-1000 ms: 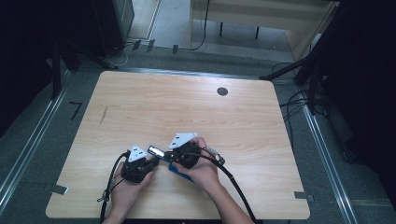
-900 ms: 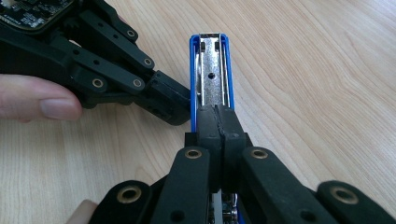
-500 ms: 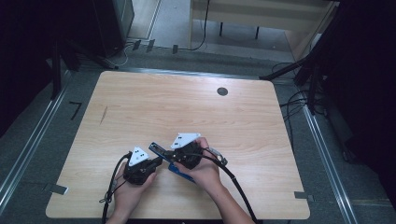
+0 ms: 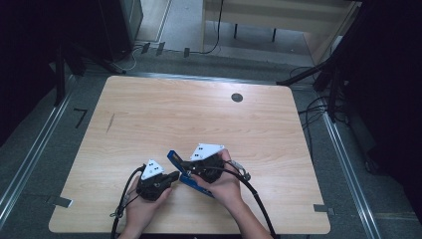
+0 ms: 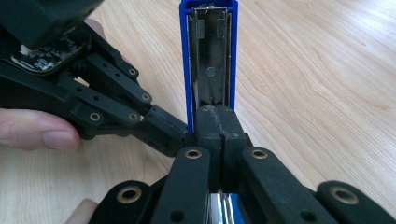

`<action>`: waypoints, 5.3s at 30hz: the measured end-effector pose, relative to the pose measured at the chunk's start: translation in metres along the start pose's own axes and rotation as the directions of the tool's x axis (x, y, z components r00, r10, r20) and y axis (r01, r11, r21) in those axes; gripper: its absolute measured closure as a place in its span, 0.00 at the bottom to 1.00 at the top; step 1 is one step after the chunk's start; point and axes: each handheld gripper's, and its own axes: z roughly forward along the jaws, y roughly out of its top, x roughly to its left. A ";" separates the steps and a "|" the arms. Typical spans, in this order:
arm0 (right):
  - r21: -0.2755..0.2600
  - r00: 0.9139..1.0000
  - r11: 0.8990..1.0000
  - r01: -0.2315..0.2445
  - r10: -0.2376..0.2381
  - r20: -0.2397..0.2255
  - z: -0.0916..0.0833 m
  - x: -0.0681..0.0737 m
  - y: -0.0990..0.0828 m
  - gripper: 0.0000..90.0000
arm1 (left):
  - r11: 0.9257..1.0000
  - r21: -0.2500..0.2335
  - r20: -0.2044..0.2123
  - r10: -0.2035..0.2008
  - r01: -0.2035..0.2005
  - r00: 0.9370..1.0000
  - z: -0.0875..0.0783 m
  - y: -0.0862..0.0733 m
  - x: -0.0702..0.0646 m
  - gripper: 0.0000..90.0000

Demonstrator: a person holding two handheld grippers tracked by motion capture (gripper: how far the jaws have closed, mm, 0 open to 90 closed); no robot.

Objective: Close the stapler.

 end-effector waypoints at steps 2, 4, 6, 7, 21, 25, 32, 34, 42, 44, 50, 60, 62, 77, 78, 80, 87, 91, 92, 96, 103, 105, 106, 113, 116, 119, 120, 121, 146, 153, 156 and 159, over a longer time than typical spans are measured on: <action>-0.007 1.000 1.000 -0.002 0.002 -0.002 -0.003 0.000 -0.002 1.00 | 1.000 0.009 -0.001 0.012 -0.012 1.000 0.002 0.000 -0.002 1.00; -0.015 1.000 1.000 -0.005 0.005 0.000 -0.006 0.000 -0.004 1.00 | 1.000 0.013 -0.004 0.020 -0.020 1.000 0.003 -0.001 -0.004 1.00; -0.019 1.000 1.000 -0.009 0.009 0.002 -0.009 0.001 -0.006 1.00 | 1.000 0.018 -0.003 0.025 -0.025 1.000 0.003 -0.001 -0.006 1.00; -0.017 1.000 1.000 -0.014 0.014 0.002 -0.010 0.001 -0.006 1.00 | 0.999 0.022 -0.001 0.029 -0.029 1.000 0.004 -0.001 -0.007 1.00; -0.036 1.000 0.999 -0.026 0.026 0.003 -0.022 0.000 -0.017 1.00 | 0.997 0.042 0.027 0.059 -0.060 0.998 0.009 -0.002 -0.022 1.00; -0.039 0.999 0.998 -0.039 0.039 -0.004 -0.025 0.000 -0.020 1.00 | 0.996 0.046 0.029 0.071 -0.073 0.997 0.010 -0.002 -0.024 1.00; -0.047 0.999 0.998 -0.040 0.040 -0.004 -0.029 0.002 -0.020 1.00 | 0.992 0.051 0.008 0.118 -0.118 0.993 0.011 -0.002 -0.031 1.00; -0.056 0.999 0.998 -0.043 0.042 -0.011 -0.031 0.002 -0.021 1.00 | 0.991 0.056 0.008 0.124 -0.124 0.992 0.011 -0.001 -0.032 1.00; -0.053 0.999 0.998 -0.043 0.042 -0.015 -0.030 0.003 -0.025 1.00 | 0.984 0.040 -0.003 0.172 -0.172 0.985 0.014 -0.002 -0.038 1.00; -0.045 0.999 0.998 -0.045 0.045 -0.013 -0.031 0.003 -0.026 1.00 | 0.985 0.035 -0.001 0.167 -0.167 0.986 0.015 -0.001 -0.039 1.00; -0.056 0.998 0.997 -0.059 0.059 -0.001 -0.038 -0.002 -0.029 1.00 | 0.992 0.033 0.026 0.125 -0.125 0.992 0.016 0.000 -0.034 1.00; -0.102 0.995 0.991 -0.088 0.092 0.030 -0.048 -0.012 -0.020 1.00 | 0.992 0.035 0.034 0.121 -0.123 0.992 0.017 0.001 -0.035 1.00; -0.108 0.995 0.990 -0.091 0.095 0.032 -0.044 -0.013 -0.016 1.00 | 0.992 0.037 0.037 0.119 -0.120 0.992 0.017 0.001 -0.034 1.00; -0.149 0.995 0.987 -0.065 0.075 0.063 -0.042 -0.013 0.019 1.00 | 0.993 0.034 0.041 0.111 -0.112 0.993 0.018 0.001 -0.034 1.00; -0.151 0.995 0.986 -0.064 0.074 0.061 -0.043 -0.012 0.020 1.00 | 0.993 0.033 0.042 0.110 -0.111 0.993 0.018 0.001 -0.034 1.00; -0.156 0.996 0.986 -0.058 0.068 0.057 -0.044 -0.010 0.022 1.00 | 0.993 0.033 0.041 0.111 -0.112 0.993 0.018 0.001 -0.034 1.00; -0.171 0.997 0.984 -0.042 0.051 0.053 -0.046 -0.006 0.025 1.00 | 0.993 0.033 0.047 0.111 -0.112 0.993 0.018 0.001 -0.034 1.00; -0.172 0.998 0.985 -0.032 0.041 0.049 -0.047 -0.004 0.029 1.00 | 0.993 0.034 0.057 0.112 -0.114 0.992 0.018 0.001 -0.034 1.00; -0.171 0.999 0.985 -0.027 0.034 0.041 -0.046 -0.003 0.030 1.00 | 0.993 0.034 0.057 0.113 -0.115 0.992 0.018 0.001 -0.034 1.00; -0.156 1.000 0.988 -0.006 0.010 0.021 -0.042 0.002 0.031 1.00 | 0.993 0.034 0.058 0.112 -0.114 0.992 0.018 0.001 -0.034 1.00; -0.157 1.000 0.988 -0.002 0.005 0.024 -0.039 0.005 0.029 1.00 | 0.993 0.035 0.064 0.111 -0.114 0.992 0.018 0.001 -0.034 1.00; -0.159 1.000 0.987 -0.003 0.008 0.027 -0.041 0.004 0.027 1.00 | 0.993 0.035 0.064 0.111 -0.114 0.992 0.018 0.001 -0.034 1.00; -0.160 1.000 0.987 -0.005 0.009 0.030 -0.041 0.004 0.026 1.00 | 0.993 0.035 0.064 0.111 -0.113 0.992 0.018 0.001 -0.034 1.00; -0.169 0.999 0.985 -0.035 0.040 0.025 -0.047 0.001 0.015 1.00 | 0.992 0.037 0.062 0.117 -0.120 0.991 0.018 0.001 -0.034 1.00; -0.171 0.999 0.985 -0.039 0.044 0.028 -0.049 0.000 0.011 1.00 | 0.992 0.038 0.062 0.120 -0.123 0.991 0.018 0.001 -0.034 1.00; -0.174 0.998 0.984 -0.049 0.056 0.034 -0.052 -0.001 0.006 1.00 | 0.991 0.039 0.062 0.125 -0.127 0.990 0.018 0.001 -0.034 1.00; -0.177 0.998 0.983 -0.052 0.058 0.031 -0.053 -0.001 0.003 1.00 | 0.991 0.040 0.063 0.126 -0.129 0.990 0.018 0.001 -0.035 1.00; -0.170 0.997 0.984 -0.057 0.064 0.039 -0.053 -0.002 0.001 1.00 | 0.991 0.040 0.065 0.129 -0.131 0.990 0.018 0.001 -0.035 1.00; -0.102 0.992 0.988 -0.112 0.117 0.043 -0.048 -0.006 -0.042 1.00 | 0.989 0.043 0.071 0.139 -0.143 0.988 0.018 0.001 -0.036 1.00; -0.094 0.990 0.987 -0.131 0.135 0.045 -0.050 -0.007 -0.053 1.00 | 0.988 0.041 0.078 0.143 -0.147 0.987 0.018 0.001 -0.036 1.00; -0.094 0.989 0.986 -0.139 0.144 0.044 -0.051 -0.007 -0.056 1.00 | 0.988 0.043 0.080 0.146 -0.150 0.986 0.018 0.001 -0.036 1.00; -0.091 0.989 0.987 -0.135 0.139 0.048 -0.052 -0.008 -0.058 1.00 | 0.987 0.045 0.082 0.148 -0.152 0.986 0.018 0.001 -0.036 1.00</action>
